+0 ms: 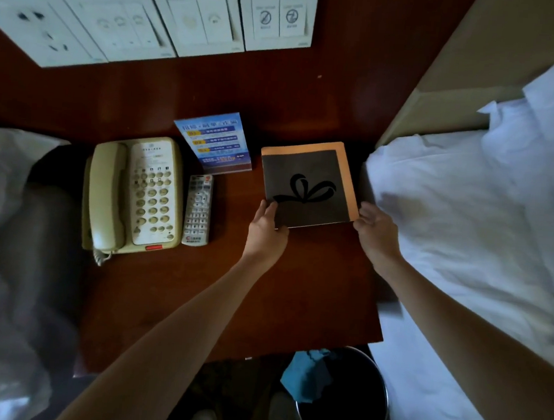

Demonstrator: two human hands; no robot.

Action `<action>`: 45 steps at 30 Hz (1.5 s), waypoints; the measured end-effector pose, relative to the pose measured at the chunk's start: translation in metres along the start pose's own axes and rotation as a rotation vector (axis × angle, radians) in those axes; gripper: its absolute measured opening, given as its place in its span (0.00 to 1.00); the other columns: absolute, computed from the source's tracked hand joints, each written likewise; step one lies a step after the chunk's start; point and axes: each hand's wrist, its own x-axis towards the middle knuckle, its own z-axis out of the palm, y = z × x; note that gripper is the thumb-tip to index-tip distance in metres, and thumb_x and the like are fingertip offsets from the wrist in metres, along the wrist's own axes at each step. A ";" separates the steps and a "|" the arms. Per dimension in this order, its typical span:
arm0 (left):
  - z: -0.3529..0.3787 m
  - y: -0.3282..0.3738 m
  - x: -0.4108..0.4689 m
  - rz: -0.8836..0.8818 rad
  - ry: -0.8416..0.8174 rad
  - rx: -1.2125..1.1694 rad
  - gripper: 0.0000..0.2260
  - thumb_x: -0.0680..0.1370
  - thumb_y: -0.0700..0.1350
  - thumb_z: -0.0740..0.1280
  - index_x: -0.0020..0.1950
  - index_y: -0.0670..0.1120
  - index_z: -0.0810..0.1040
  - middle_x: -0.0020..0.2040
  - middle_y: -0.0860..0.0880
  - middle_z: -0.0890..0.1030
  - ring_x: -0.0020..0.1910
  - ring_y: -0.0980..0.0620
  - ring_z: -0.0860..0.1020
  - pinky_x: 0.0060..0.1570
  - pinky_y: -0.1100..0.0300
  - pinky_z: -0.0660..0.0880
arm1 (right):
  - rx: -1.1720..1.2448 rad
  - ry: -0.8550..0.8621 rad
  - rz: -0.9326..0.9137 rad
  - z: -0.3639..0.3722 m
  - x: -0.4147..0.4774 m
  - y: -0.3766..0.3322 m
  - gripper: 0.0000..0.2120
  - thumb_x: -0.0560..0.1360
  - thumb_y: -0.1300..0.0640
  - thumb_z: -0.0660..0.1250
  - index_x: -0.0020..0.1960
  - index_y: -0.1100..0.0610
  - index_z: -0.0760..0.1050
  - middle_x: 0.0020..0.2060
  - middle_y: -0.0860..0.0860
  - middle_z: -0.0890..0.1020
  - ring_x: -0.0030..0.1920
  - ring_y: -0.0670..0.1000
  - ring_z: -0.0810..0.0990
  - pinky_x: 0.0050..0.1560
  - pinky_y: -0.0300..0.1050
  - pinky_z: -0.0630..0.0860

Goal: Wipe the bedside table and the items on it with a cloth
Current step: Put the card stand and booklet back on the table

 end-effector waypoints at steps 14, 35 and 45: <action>-0.054 -0.028 -0.049 -0.105 0.088 -0.208 0.13 0.81 0.41 0.57 0.64 0.46 0.74 0.61 0.48 0.79 0.52 0.55 0.77 0.37 0.74 0.69 | 0.004 -0.250 0.091 0.012 -0.061 -0.021 0.08 0.77 0.62 0.60 0.53 0.56 0.77 0.50 0.52 0.81 0.50 0.47 0.79 0.57 0.46 0.74; -0.195 -0.157 -0.227 -0.291 0.407 -0.551 0.07 0.77 0.42 0.62 0.52 0.48 0.79 0.50 0.41 0.83 0.51 0.42 0.81 0.56 0.45 0.76 | 0.011 -0.486 0.094 0.132 -0.251 -0.103 0.09 0.75 0.63 0.61 0.49 0.59 0.79 0.43 0.56 0.85 0.45 0.53 0.83 0.48 0.46 0.76; -0.262 -0.251 -0.313 -0.338 0.616 -0.497 0.09 0.78 0.39 0.62 0.56 0.44 0.79 0.53 0.44 0.82 0.54 0.45 0.80 0.57 0.50 0.75 | -0.099 -0.642 0.046 0.223 -0.336 -0.123 0.10 0.75 0.63 0.60 0.49 0.61 0.79 0.44 0.57 0.85 0.44 0.53 0.82 0.47 0.43 0.75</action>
